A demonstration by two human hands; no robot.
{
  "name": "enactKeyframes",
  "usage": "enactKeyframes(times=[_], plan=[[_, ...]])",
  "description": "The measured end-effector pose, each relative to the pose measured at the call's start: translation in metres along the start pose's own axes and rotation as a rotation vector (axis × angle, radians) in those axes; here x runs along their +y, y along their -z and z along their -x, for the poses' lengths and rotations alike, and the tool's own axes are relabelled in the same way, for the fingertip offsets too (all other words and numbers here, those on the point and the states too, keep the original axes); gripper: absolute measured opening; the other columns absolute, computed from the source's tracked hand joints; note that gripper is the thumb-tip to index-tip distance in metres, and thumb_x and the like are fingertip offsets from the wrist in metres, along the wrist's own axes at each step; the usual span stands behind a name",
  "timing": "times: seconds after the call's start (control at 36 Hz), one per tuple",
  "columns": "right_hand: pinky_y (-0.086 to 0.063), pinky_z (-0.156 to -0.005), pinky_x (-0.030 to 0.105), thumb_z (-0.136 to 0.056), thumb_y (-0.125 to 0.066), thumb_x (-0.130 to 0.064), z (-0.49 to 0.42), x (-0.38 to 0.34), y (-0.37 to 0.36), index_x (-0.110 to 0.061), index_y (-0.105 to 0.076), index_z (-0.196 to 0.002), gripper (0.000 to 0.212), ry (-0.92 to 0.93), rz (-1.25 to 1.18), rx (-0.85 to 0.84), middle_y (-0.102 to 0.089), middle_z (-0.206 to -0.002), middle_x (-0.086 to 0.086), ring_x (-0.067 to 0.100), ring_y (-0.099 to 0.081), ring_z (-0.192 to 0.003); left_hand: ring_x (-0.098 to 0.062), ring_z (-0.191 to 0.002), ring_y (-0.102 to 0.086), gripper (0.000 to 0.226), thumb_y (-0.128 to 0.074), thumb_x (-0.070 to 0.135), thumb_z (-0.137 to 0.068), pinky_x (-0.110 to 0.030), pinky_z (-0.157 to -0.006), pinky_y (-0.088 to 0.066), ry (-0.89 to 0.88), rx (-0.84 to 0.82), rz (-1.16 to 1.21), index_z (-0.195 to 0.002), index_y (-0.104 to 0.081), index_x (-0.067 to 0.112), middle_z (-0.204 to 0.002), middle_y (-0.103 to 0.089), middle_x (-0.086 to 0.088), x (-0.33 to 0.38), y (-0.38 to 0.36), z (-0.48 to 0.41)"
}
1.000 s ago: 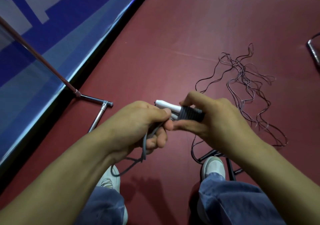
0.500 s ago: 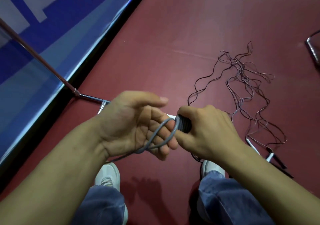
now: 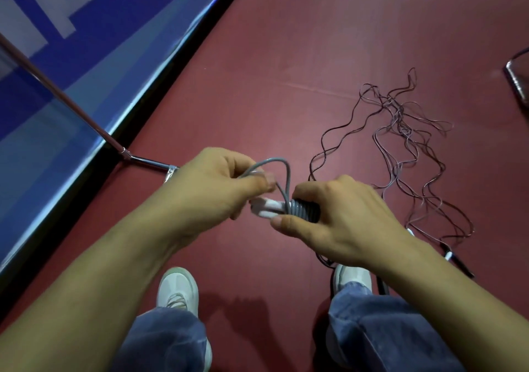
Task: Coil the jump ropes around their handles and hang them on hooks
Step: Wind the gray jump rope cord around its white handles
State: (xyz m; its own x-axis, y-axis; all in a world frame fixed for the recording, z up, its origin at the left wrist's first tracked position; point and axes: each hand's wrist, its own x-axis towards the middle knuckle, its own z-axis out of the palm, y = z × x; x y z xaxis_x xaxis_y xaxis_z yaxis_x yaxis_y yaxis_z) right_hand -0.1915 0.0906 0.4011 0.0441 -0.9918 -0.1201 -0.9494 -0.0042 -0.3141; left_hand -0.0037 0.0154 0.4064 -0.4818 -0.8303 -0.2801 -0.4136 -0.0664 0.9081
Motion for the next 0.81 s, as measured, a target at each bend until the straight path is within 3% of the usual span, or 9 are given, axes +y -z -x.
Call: enactKeyframes(times=[0.06,0.17,0.31,0.42,0.56,0.61,0.69,0.78,0.81], plan=[[-0.036,-0.052,0.035,-0.08,-0.055,-0.079,0.001,-0.001,0.001,-0.018,-0.046,-0.071,0.062,0.025,-0.006,-0.051,-0.048,-0.054,0.003,0.019,-0.047,-0.054,-0.019,-0.055,-0.049,0.023,-0.074,0.031,-0.089,-0.033,-0.059,-0.042,-0.037,0.012,0.003,-0.079,-0.074,0.011,-0.056,-0.054,-0.005,-0.001,0.004,-0.002],[-0.037,-0.053,0.037,-0.079,-0.061,-0.076,0.002,-0.004,0.004,-0.017,-0.048,-0.071,0.061,0.052,-0.061,-0.166,-0.049,-0.057,0.003,0.019,-0.045,-0.054,-0.011,-0.076,-0.067,0.044,-0.081,0.029,-0.068,-0.02,-0.074,-0.056,-0.045,-0.051,0.111,-0.11,-0.074,0.019,-0.085,-0.071,-0.005,0.002,0.021,-0.002],[-0.04,-0.054,0.041,-0.077,-0.063,-0.076,0.002,-0.001,0.004,-0.015,-0.053,-0.075,0.063,0.057,-0.134,-0.243,-0.053,-0.062,0.007,0.022,-0.045,-0.054,-0.012,-0.117,-0.066,0.065,-0.091,0.02,-0.068,-0.03,-0.089,-0.058,-0.108,-0.2,0.031,-0.126,-0.068,0.038,-0.121,-0.071,0.003,-0.001,0.046,0.003],[-0.042,-0.054,0.047,-0.077,-0.064,-0.074,0.002,0.0,0.003,-0.012,-0.053,-0.075,0.063,0.064,-0.2,-0.271,-0.053,-0.066,0.011,0.026,-0.043,-0.056,-0.01,-0.116,-0.065,0.038,-0.084,0.014,-0.081,-0.033,-0.099,-0.054,-0.379,0.037,-0.173,-0.115,-0.073,0.028,-0.115,-0.072,0.008,-0.005,0.038,0.0],[-0.033,-0.05,0.04,-0.081,-0.077,-0.054,0.001,-0.002,0.004,-0.011,-0.054,-0.07,0.051,0.091,-0.484,-0.388,-0.042,-0.056,0.007,0.017,-0.035,-0.05,-0.014,-0.096,-0.069,0.034,-0.063,-0.009,-0.082,-0.035,-0.08,-0.055,-0.691,0.067,-0.488,-0.102,-0.079,0.014,-0.102,-0.071,0.003,-0.013,0.003,-0.007],[-0.033,-0.048,0.035,-0.08,-0.079,-0.047,0.002,-0.004,0.003,-0.008,-0.057,-0.071,0.046,0.092,-0.635,-0.452,-0.044,-0.054,0.002,0.016,-0.039,-0.048,-0.011,-0.094,-0.071,0.034,-0.058,-0.006,-0.085,-0.032,-0.078,-0.057,-0.622,0.03,-0.439,-0.102,-0.08,0.013,-0.102,-0.074,0.002,-0.014,0.001,-0.008],[-0.034,-0.045,0.025,-0.079,-0.078,-0.038,0.004,-0.003,0.007,-0.009,-0.066,-0.074,0.032,0.058,-0.835,-0.474,-0.049,-0.053,0.0,0.015,-0.042,-0.045,-0.015,-0.092,-0.073,0.044,-0.05,-0.011,-0.089,-0.038,-0.086,-0.059,-0.308,-0.082,-0.243,-0.107,-0.079,0.017,-0.101,-0.077,0.0,-0.015,0.007,-0.006],[-0.034,-0.045,0.022,-0.077,-0.076,-0.033,0.003,0.001,0.016,-0.008,-0.071,-0.079,0.025,0.04,-0.934,-0.429,-0.051,-0.053,0.001,0.014,-0.044,-0.044,-0.029,-0.101,-0.07,0.046,-0.045,0.005,-0.081,-0.051,-0.094,-0.056,-0.187,-0.181,-0.121,-0.105,-0.08,0.023,-0.107,-0.077,-0.001,-0.014,0.008,-0.001],[-0.034,-0.045,0.023,-0.077,-0.076,-0.033,0.003,0.003,0.019,-0.011,-0.073,-0.079,0.022,0.04,-0.954,-0.414,-0.053,-0.054,0.002,0.016,-0.045,-0.045,-0.038,-0.097,-0.068,0.044,-0.045,0.009,-0.081,-0.05,-0.088,-0.057,-0.167,-0.211,-0.065,-0.104,-0.08,0.02,-0.105,-0.076,-0.008,-0.014,0.007,0.001]])
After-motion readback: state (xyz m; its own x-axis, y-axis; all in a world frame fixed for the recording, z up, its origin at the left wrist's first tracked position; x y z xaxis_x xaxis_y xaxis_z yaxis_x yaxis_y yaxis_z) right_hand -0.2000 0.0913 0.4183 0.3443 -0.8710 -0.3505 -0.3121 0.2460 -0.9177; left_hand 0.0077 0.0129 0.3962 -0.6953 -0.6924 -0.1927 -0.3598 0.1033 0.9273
